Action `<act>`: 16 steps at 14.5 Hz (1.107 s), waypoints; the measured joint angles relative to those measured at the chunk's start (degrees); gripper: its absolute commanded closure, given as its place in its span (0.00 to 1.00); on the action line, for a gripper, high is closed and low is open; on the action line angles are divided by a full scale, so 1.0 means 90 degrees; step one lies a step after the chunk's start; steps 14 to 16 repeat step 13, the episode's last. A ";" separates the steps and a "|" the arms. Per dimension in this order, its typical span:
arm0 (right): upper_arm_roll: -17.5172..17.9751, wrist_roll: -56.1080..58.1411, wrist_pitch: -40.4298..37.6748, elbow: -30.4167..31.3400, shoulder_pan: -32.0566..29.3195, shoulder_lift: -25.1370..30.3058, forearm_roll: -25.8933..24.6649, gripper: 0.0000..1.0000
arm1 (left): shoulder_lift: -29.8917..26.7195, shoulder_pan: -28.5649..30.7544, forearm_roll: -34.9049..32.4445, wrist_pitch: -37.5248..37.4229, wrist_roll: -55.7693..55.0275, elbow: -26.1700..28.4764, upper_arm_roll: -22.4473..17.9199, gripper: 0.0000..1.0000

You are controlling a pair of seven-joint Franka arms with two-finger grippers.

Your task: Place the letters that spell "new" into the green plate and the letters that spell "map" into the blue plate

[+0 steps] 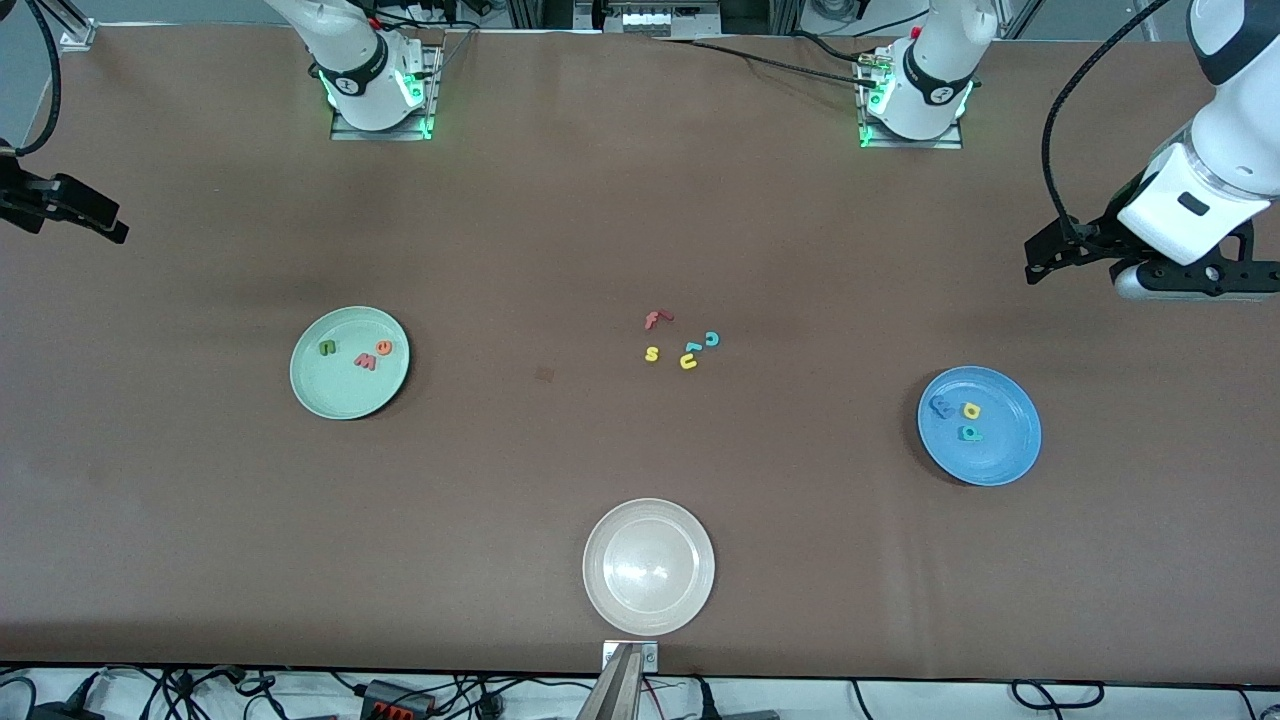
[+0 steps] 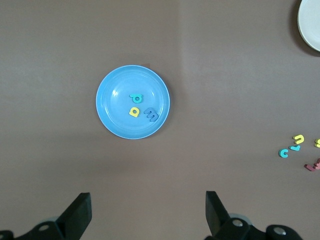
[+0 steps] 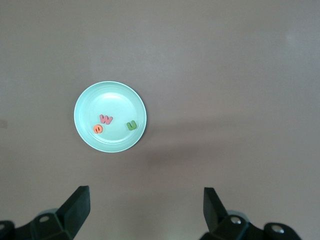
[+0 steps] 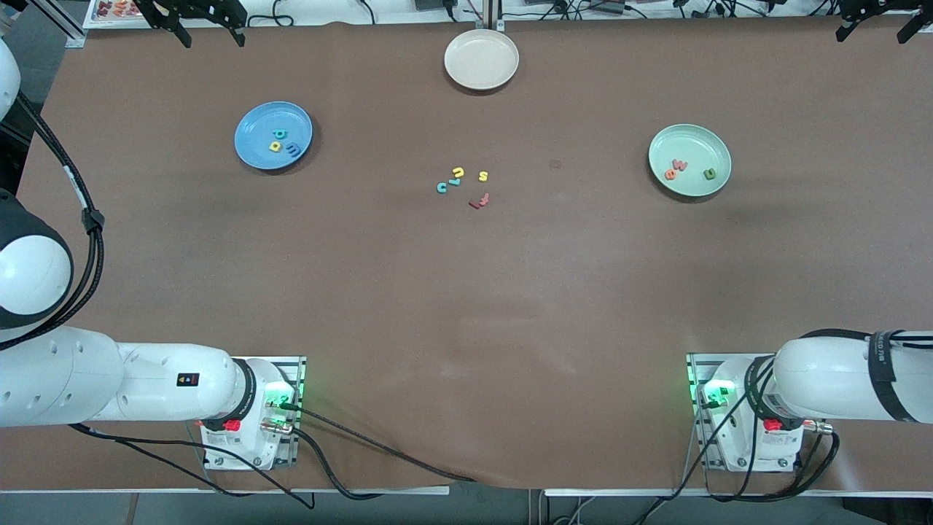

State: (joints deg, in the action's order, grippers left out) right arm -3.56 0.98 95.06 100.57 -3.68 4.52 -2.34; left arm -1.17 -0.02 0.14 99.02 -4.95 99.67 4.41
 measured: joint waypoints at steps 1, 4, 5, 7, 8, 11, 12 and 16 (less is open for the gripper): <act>-0.0001 0.0000 0.0000 0.0000 0.0000 0.0000 0.0000 0.00 | 0.0000 0.0000 0.0000 0.0000 0.0000 0.0000 0.0000 0.00; -0.0003 0.0000 0.0002 0.0000 -0.0002 0.0000 -0.0001 0.00 | 0.0000 -0.0002 0.0000 0.0000 0.0000 0.0000 0.0000 0.00; -0.0003 0.0000 0.0005 0.0000 -0.0002 0.0000 -0.0001 0.00 | 0.0000 -0.0006 0.0000 0.0000 0.0000 -0.0001 0.0002 0.00; -0.0003 0.0001 0.0007 0.0000 -0.0002 -0.0001 -0.0002 0.00 | 0.0000 -0.0011 0.0000 0.0000 0.0000 -0.0001 0.0005 0.00; -0.0003 0.0012 0.0010 0.0000 -0.0002 -0.0002 -0.0002 0.00 | 0.0000 -0.0011 0.0000 0.0000 0.0000 -0.0001 0.0005 0.00; -0.0007 0.0059 0.0022 0.0000 -0.0003 -0.0002 -0.0003 0.00 | 0.0000 -0.0011 0.0001 0.0000 0.0000 -0.0002 0.0005 0.00; -0.0016 0.0092 0.0023 0.0000 -0.0004 -0.0003 -0.0004 0.00 | 0.0000 -0.0011 0.0001 0.0000 0.0000 -0.0003 0.0005 0.00; -0.0027 0.0132 0.0028 0.0000 -0.0004 -0.0004 -0.0004 0.00 | 0.0000 -0.0011 0.0001 0.0000 0.0000 -0.0003 0.0005 0.00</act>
